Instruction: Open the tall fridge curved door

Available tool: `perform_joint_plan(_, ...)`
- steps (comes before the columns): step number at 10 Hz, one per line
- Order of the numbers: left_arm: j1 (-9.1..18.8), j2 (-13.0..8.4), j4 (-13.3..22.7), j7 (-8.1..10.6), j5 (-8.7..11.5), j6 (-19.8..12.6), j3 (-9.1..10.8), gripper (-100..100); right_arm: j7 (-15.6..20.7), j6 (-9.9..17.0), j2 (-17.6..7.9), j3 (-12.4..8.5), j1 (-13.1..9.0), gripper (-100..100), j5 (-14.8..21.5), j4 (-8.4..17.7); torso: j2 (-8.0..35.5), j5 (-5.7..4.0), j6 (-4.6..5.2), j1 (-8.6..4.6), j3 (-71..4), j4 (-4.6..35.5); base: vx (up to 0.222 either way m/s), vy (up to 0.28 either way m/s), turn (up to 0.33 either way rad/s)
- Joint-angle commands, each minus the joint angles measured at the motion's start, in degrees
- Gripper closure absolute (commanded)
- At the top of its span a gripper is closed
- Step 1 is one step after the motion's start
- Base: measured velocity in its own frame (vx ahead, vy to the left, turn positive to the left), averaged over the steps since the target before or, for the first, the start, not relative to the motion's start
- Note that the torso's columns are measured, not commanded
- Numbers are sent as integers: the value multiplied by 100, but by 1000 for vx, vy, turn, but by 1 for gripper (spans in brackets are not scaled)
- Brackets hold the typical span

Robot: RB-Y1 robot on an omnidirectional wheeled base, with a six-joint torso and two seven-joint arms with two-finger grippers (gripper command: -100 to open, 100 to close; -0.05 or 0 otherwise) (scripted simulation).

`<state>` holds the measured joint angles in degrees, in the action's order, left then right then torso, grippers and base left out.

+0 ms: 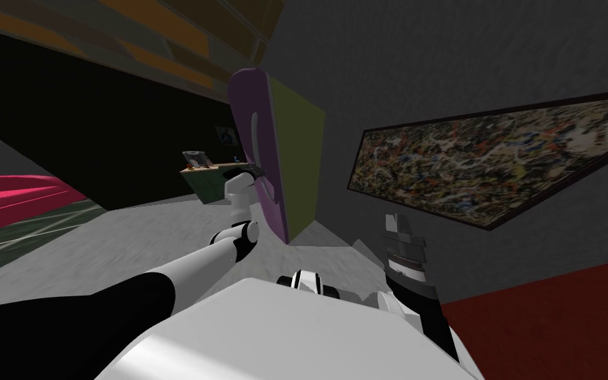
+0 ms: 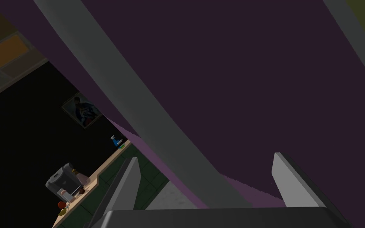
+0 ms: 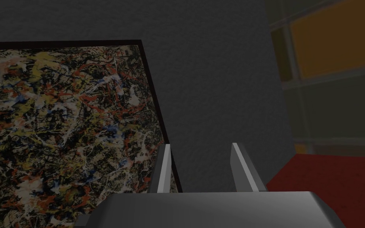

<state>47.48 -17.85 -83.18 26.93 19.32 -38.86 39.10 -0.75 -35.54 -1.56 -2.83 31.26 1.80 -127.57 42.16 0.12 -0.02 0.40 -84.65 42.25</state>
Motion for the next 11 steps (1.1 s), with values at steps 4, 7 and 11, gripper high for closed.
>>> perform_joint_plan(4, 66, 634, -593, 313, -828, -230, -161, -100, 0, 0, 1, 1, 0, 0, 0, 0, 17, -18, 4, -59, 11, 5, 26, 83, 4)
perform_joint_plan(7, 99, 1107, -990, 521, -1344, -349, -292, -100, 0, 0, 1, 1, -1, 0, 0, 0, 14, -10, 1, -37, 8, 4, 14, 72, 5)
perform_joint_plan(11, 133, 1579, -1387, 729, -1934, -467, -423, -100, 0, 0, 0, 0, 0, 0, 0, 0, 11, -12, 2, -40, 7, 3, 37, 102, 3)
